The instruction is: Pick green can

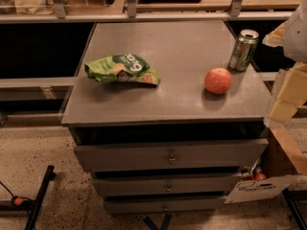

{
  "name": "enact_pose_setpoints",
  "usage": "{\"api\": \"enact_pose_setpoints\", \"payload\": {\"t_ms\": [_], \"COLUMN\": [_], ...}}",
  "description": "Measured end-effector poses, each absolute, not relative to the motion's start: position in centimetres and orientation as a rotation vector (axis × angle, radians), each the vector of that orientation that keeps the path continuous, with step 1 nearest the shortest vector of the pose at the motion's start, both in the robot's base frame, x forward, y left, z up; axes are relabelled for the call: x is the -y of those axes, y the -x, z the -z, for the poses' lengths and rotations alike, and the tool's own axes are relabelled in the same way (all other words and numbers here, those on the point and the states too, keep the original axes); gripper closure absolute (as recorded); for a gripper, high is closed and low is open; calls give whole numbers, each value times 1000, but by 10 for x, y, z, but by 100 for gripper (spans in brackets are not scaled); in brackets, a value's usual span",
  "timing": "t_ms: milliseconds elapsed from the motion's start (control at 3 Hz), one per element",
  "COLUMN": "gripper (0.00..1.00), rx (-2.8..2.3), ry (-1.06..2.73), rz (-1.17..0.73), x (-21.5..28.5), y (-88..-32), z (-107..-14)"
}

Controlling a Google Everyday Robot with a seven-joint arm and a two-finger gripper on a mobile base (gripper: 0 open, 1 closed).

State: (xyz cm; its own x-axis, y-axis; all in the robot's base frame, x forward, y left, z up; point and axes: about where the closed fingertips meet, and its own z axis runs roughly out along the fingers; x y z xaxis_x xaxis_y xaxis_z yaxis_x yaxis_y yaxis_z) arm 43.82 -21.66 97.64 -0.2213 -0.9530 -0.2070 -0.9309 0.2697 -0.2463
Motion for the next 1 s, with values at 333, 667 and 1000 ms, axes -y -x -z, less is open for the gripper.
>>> {"api": "enact_pose_setpoints", "payload": {"t_ms": [333, 667, 1000], "gripper": [0, 0, 0], "rx": [-2216, -2194, -2196], "ry": [1712, 1623, 1489], "rz": [99, 61, -6], "x": [217, 226, 243], "y": [-443, -471, -524], "z": [-977, -978, -970]}}
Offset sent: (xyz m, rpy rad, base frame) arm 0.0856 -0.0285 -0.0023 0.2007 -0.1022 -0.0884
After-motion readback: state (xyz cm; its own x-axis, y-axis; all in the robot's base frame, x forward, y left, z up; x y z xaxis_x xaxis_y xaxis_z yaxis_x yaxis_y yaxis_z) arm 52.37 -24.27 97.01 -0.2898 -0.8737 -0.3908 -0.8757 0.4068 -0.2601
